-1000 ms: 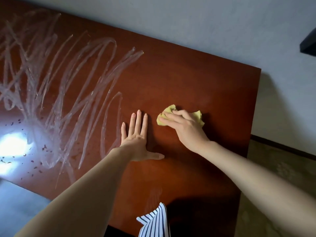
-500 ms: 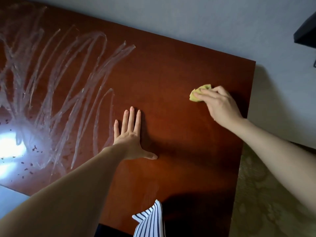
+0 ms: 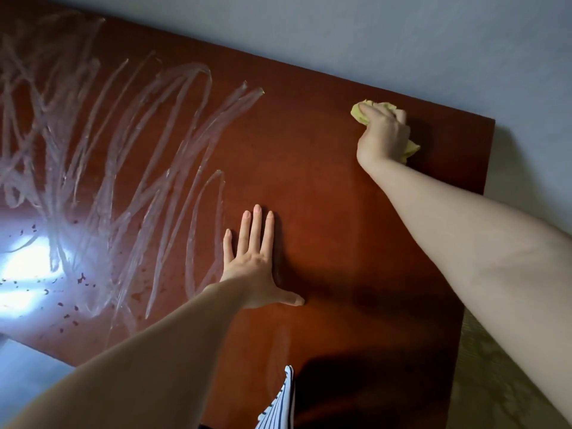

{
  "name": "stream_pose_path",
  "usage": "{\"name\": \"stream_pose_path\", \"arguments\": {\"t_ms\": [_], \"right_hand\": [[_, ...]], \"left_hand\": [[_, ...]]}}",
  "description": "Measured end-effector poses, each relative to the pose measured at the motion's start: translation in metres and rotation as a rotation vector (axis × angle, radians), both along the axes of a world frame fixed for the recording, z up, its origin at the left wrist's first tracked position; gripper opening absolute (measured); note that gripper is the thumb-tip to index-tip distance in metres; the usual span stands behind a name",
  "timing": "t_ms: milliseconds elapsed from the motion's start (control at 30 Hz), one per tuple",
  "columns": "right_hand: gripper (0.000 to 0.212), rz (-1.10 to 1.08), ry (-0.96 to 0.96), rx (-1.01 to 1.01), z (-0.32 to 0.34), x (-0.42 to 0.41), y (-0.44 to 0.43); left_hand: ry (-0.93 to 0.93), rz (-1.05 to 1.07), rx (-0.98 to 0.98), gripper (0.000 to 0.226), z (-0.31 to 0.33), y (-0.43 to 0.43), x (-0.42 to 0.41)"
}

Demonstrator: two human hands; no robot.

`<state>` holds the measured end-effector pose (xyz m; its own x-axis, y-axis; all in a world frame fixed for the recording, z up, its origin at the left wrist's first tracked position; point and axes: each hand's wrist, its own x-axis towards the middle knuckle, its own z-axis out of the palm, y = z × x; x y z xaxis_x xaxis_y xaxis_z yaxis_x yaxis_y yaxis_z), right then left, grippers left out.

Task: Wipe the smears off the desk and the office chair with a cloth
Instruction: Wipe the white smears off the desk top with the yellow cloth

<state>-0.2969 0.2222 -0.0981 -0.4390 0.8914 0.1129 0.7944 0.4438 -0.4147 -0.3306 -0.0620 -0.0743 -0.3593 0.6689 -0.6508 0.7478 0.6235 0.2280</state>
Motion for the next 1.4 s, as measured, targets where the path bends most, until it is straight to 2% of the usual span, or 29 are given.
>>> {"name": "stream_pose_path", "arguments": {"t_ms": [100, 200, 367, 500, 633, 800, 967, 1133, 1400], "right_hand": [[0.054, 0.131, -0.031, -0.004, -0.001, -0.02, -0.02], [0.05, 0.392, -0.049, 0.03, -0.001, -0.024, -0.052], [0.044, 0.795, 0.053, 0.092, -0.001, 0.019, -0.101], [0.044, 0.921, 0.097, 0.117, 0.002, 0.077, -0.109], [0.045, 0.99, 0.049, 0.119, 0.007, 0.123, -0.087], [0.045, 0.918, -0.046, 0.087, 0.017, 0.145, -0.036], [0.04, 0.724, -0.092, 0.091, 0.017, 0.126, 0.011], [0.036, 0.506, -0.059, 0.108, 0.01, 0.073, 0.041], [0.045, 0.222, -0.119, 0.039, 0.008, -0.039, 0.04]], "left_hand": [[0.006, 0.002, -0.006, 0.154, 0.0, -0.001, -0.001], [0.008, 0.003, -0.014, 0.153, 0.002, -0.001, -0.001], [0.014, 0.01, -0.019, 0.151, 0.001, 0.0, -0.001], [0.021, 0.015, -0.02, 0.152, 0.002, 0.001, 0.001], [0.03, 0.012, -0.025, 0.152, 0.002, 0.002, 0.001], [0.02, 0.011, -0.024, 0.155, -0.001, 0.001, 0.001], [0.025, 0.011, -0.002, 0.155, -0.004, 0.001, 0.001], [0.03, 0.005, 0.007, 0.154, -0.006, 0.001, 0.001], [0.034, -0.004, 0.029, 0.152, -0.008, -0.001, -0.001]]}}
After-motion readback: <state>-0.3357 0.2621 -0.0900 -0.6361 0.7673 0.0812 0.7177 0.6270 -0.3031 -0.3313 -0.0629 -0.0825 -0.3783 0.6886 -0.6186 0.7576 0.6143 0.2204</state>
